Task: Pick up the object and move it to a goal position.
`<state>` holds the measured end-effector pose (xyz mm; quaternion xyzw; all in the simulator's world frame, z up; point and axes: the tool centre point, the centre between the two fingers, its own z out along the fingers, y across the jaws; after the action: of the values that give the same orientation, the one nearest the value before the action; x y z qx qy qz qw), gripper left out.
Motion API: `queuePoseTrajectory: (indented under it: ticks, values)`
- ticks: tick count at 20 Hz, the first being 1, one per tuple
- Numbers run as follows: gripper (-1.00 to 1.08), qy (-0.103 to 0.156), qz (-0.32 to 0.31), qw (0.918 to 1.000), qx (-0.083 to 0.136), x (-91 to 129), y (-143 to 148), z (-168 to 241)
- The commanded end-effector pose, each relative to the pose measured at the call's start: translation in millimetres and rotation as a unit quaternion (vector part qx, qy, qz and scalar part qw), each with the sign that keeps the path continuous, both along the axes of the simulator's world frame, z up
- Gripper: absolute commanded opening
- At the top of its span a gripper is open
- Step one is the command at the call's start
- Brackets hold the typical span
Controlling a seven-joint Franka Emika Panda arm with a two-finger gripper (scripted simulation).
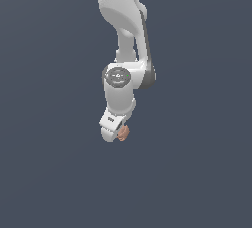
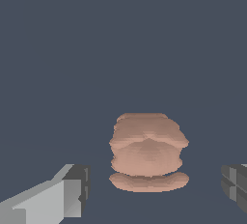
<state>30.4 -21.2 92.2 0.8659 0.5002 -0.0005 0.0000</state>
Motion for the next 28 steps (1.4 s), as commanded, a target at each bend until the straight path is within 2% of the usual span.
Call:
queuePoseTrajectory:
  ticks: [1,19,20,28]
  values:
    - [1.00,0.000,0.004,1.0000,0.000,0,0,0]
    - [1.00,0.000,0.004,1.0000,0.000,0,0,-50]
    - [-1.00,0.000,0.004,1.0000,0.000,0,0,-50]
    - [-1.00,0.000,0.004,1.0000,0.000,0,0,-50]
